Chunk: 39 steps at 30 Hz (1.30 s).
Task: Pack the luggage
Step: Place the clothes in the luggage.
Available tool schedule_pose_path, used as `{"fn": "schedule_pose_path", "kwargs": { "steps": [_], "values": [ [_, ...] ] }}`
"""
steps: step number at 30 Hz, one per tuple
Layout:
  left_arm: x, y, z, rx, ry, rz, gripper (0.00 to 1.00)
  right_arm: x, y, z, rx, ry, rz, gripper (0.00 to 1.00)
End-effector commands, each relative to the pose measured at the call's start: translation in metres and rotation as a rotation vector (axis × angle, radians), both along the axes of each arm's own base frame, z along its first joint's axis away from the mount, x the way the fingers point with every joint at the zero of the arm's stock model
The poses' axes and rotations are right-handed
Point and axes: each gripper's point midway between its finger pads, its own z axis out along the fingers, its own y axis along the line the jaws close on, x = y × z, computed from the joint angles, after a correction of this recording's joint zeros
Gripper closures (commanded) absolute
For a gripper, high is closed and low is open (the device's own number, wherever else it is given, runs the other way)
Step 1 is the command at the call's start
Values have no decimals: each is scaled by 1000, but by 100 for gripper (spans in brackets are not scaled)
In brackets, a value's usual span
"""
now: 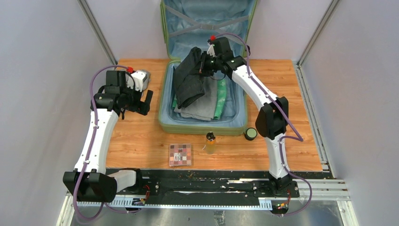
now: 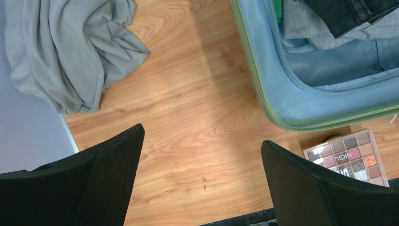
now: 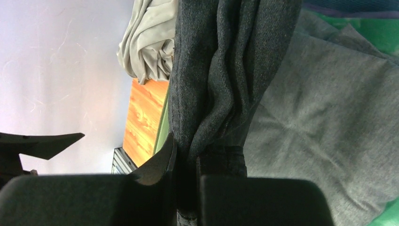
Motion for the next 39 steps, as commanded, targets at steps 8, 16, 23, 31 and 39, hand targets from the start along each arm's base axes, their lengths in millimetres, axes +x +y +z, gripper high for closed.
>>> {"fn": "schedule_pose_path", "kwargs": {
  "steps": [8, 16, 23, 31, 39],
  "values": [
    [-2, 0, 12, -12, -27, 7, 0, -14, 49, 87, 186, -167, 99, 100],
    [-2, 0, 16, -11, -40, 8, 0, -13, 33, 86, 165, -188, 57, 100],
    [-2, -2, 17, -22, -41, 7, 0, -3, -20, -28, -4, -27, -133, 100],
    [-3, 0, 16, -14, -40, 7, 0, -13, -76, -98, -158, 57, -319, 100],
    [-2, -1, 16, -18, -38, 5, 0, -28, -99, -129, -259, 107, -414, 100]
  ]
}}
